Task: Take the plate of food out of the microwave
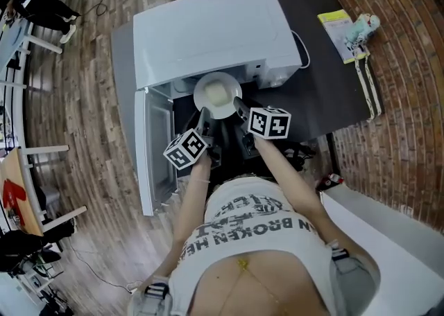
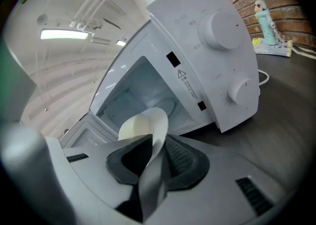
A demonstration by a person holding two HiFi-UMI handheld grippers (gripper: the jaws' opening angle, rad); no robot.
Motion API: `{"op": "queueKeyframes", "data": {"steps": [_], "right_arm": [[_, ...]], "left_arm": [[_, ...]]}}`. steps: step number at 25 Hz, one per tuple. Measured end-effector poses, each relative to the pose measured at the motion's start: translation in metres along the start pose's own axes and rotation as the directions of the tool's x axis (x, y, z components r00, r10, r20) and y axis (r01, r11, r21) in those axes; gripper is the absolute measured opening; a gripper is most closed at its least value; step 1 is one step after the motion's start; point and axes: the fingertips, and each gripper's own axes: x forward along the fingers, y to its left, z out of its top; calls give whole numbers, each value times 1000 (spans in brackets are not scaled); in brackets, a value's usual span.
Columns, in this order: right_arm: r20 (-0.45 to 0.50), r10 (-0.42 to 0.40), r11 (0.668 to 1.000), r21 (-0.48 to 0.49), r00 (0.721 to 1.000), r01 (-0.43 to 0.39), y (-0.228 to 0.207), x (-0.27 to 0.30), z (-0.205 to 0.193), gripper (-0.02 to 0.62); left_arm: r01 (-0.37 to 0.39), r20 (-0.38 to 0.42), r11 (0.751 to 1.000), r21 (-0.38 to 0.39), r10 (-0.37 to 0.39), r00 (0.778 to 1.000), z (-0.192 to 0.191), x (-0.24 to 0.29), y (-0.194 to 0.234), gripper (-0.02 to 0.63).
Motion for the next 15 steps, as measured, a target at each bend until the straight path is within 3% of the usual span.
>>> {"op": "queueKeyframes", "data": {"steps": [15], "right_arm": [[-49, 64, 997, -33, 997, -66, -13, -32, 0, 80]], "left_arm": [[-52, 74, 998, -20, 53, 996, -25, -17, -32, 77]]}}
